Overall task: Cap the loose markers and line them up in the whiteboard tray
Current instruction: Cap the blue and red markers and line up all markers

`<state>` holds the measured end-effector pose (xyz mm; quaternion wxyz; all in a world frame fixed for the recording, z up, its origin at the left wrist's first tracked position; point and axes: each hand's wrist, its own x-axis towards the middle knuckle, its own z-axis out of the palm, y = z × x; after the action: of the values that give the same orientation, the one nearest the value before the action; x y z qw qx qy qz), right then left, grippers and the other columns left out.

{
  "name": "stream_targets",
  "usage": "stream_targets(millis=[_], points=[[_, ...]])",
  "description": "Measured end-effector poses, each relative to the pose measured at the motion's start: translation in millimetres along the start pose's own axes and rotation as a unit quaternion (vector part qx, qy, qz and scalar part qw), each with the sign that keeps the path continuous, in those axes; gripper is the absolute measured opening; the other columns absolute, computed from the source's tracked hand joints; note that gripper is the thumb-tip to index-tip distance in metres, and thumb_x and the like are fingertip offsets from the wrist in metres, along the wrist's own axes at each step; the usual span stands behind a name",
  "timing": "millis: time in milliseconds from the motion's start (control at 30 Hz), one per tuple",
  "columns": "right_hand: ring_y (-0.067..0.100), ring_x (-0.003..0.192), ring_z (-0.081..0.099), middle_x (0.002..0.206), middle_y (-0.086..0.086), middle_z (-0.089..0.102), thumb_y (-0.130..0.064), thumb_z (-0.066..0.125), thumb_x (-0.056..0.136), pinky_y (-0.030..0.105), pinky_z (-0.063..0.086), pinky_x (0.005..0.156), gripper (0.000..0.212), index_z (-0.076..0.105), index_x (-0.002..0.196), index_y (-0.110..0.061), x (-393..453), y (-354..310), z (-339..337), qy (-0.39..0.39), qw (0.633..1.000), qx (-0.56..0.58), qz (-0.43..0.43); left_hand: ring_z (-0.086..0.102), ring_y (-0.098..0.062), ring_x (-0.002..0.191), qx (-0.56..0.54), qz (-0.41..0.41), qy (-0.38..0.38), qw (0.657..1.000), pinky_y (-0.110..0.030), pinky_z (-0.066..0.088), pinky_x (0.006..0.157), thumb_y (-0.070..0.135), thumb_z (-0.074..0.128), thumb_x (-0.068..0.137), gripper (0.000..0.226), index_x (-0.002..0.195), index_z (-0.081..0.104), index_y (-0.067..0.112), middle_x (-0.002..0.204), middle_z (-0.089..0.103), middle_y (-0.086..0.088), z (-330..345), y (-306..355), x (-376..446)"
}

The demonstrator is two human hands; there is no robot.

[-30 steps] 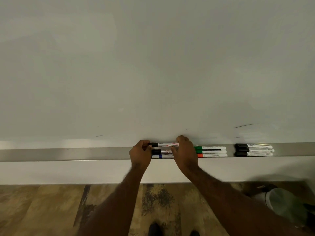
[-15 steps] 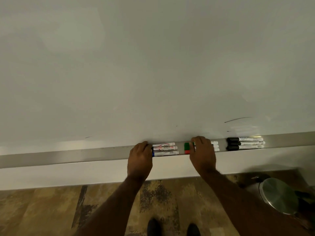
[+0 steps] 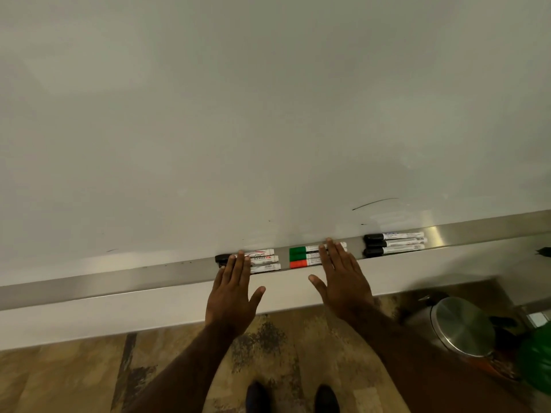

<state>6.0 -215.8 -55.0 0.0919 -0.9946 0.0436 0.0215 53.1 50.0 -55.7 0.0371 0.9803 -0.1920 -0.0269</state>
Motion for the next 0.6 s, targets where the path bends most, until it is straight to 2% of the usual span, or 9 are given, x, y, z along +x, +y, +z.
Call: stream_targets(millis=[133, 233, 300, 367, 467, 533, 600], points=[[0.018, 0.145, -0.011, 0.157, -0.003, -0.014, -0.069, 0.004, 0.087, 0.035, -0.004, 0.115, 0.074, -0.016, 0.145, -0.028, -1.1, 1.6, 0.2, 0.007, 1.0, 0.017, -0.013, -0.013, -0.017, 0.147, 0.005, -0.003, -0.002, 1.0, -0.036, 0.002, 0.119, 0.066, 0.012, 0.091, 0.077, 0.151, -0.005, 0.021, 0.161, -0.008, 0.0, 0.1, -1.8, -0.5], [0.017, 0.146, -0.007, 0.159, -0.002, -0.007, -0.065, 0.012, 0.092, 0.037, 0.0, 0.115, 0.07, -0.009, 0.147, -0.03, -4.5, 16.5, -6.6, 0.043, 0.998, 0.043, -0.006, -0.01, -0.016, 0.148, 0.012, -0.01, 0.014, 1.0, -0.037, 0.004, 0.12, 0.064, 0.014, 0.092, 0.074, 0.151, -0.002, 0.02, 0.161, -0.002, -0.001, -1.1, -0.2, -0.9], [0.019, 0.146, -0.004, 0.16, 0.0, -0.002, -0.062, 0.018, 0.093, 0.04, 0.005, 0.116, 0.069, -0.001, 0.149, -0.027, -5.3, 38.2, -14.5, 0.078, 0.995, 0.056, 0.039, -0.006, -0.016, 0.148, 0.003, -0.022, 0.029, 0.999, -0.038, 0.008, 0.12, 0.063, 0.017, 0.093, 0.074, 0.151, 0.002, 0.02, 0.161, 0.0, -0.001, -3.2, 1.3, 0.1], [0.023, 0.146, 0.003, 0.16, 0.003, 0.004, -0.061, 0.022, 0.093, 0.043, 0.012, 0.116, 0.07, 0.004, 0.149, -0.026, -7.7, 70.5, -23.2, 0.116, 0.984, 0.064, 0.119, -0.005, -0.017, 0.149, -0.003, -0.035, 0.036, 0.999, -0.04, 0.009, 0.119, 0.062, 0.019, 0.093, 0.073, 0.151, 0.007, 0.02, 0.161, 0.003, 0.0, -4.2, 5.1, 1.3], [0.035, 0.143, 0.014, 0.158, 0.013, 0.012, -0.065, 0.019, 0.09, 0.052, 0.019, 0.113, 0.07, 0.01, 0.148, -0.027, -7.9, 115.7, -35.2, 0.138, 0.955, 0.085, 0.247, -0.005, -0.019, 0.149, -0.004, -0.043, 0.034, 0.998, -0.043, 0.009, 0.119, 0.062, 0.02, 0.093, 0.071, 0.151, 0.011, 0.022, 0.161, 0.002, 0.002, -3.3, 3.9, 0.9], [0.039, 0.142, 0.016, 0.157, 0.017, 0.013, -0.068, 0.018, 0.089, 0.055, 0.019, 0.113, 0.072, 0.011, 0.147, -0.027, -6.4, 139.8, -40.7, 0.115, 0.952, 0.086, 0.271, -0.006, -0.02, 0.149, 0.0, -0.043, 0.03, 0.999, -0.044, 0.009, 0.119, 0.063, 0.019, 0.092, 0.071, 0.151, 0.01, 0.025, 0.162, 0.0, 0.002, -2.1, 5.1, 0.9], [0.038, 0.143, 0.014, 0.157, 0.018, 0.012, -0.068, 0.019, 0.088, 0.054, 0.017, 0.114, 0.073, 0.012, 0.148, -0.027, -4.4, 151.3, -41.4, 0.09, 0.961, 0.069, 0.253, -0.007, -0.02, 0.148, 0.004, -0.043, 0.025, 0.999, -0.044, 0.009, 0.119, 0.065, 0.017, 0.091, 0.071, 0.151, 0.005, 0.028, 0.162, -0.004, 0.002, -1.6, 5.1, 0.9]])
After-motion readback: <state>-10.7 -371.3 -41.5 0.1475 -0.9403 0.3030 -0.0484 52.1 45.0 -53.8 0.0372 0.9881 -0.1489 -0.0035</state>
